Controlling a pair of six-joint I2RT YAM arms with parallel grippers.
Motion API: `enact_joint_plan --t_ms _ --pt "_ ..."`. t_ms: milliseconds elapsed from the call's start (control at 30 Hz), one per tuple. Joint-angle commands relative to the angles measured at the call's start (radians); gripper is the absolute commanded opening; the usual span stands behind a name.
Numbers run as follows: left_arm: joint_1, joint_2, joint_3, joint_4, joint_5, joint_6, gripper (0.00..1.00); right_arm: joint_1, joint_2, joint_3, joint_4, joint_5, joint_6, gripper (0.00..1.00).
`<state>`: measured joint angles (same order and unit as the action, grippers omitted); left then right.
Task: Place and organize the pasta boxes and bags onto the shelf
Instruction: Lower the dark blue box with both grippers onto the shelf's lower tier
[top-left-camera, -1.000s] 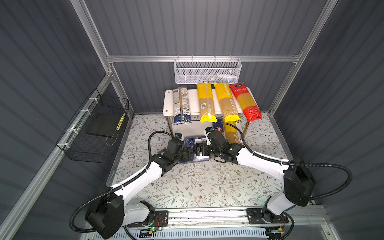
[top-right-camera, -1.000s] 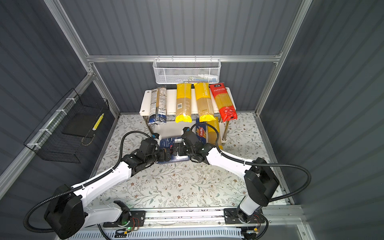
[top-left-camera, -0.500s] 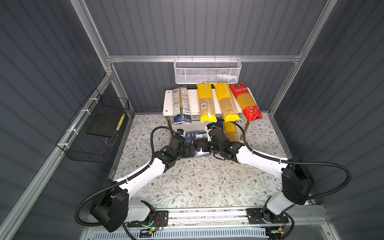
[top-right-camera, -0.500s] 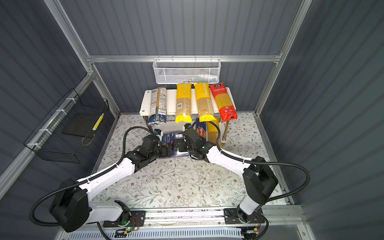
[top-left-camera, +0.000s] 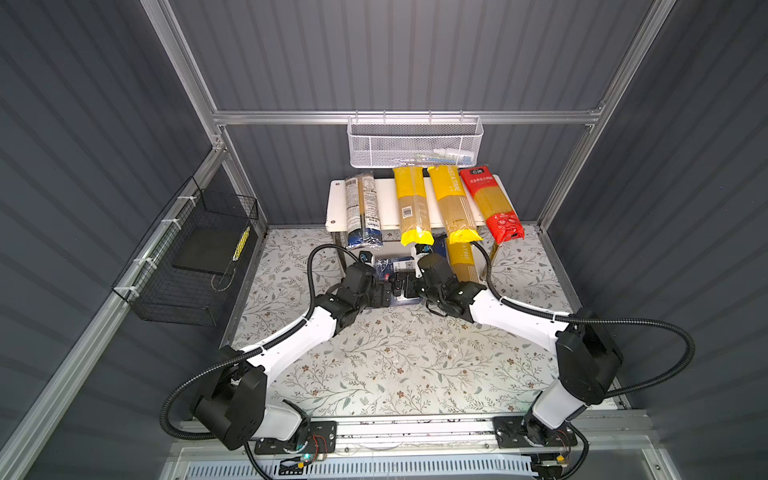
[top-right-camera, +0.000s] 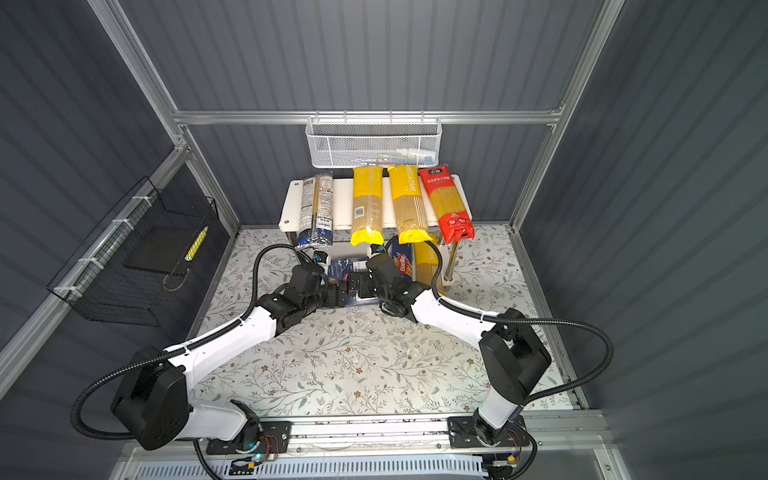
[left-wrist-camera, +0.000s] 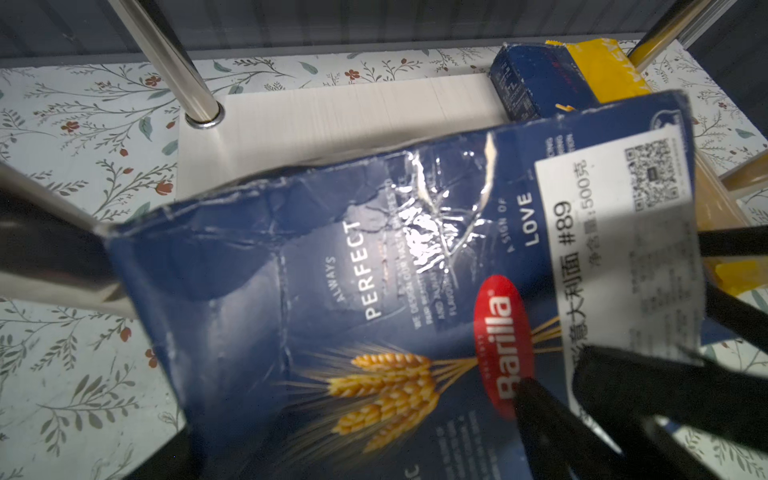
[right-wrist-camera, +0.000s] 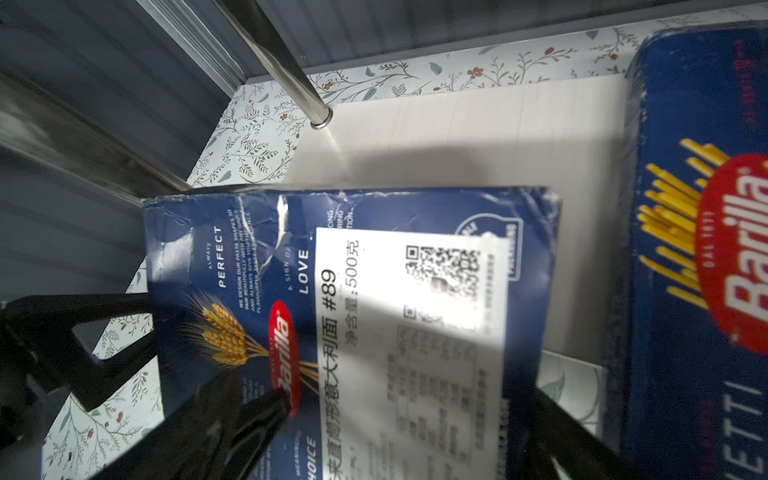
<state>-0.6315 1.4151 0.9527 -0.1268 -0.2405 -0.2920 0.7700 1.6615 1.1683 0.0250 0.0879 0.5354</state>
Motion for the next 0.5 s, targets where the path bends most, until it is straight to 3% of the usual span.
enact_joint_plan --t_ms 0,467 --pt "-0.036 0.018 0.086 0.206 0.09 0.055 0.99 0.061 0.014 0.059 0.187 -0.17 -0.031 0.99" --pt "0.041 0.103 0.151 0.231 0.116 0.057 0.99 0.039 0.079 0.099 0.206 -0.156 -0.047 0.99"
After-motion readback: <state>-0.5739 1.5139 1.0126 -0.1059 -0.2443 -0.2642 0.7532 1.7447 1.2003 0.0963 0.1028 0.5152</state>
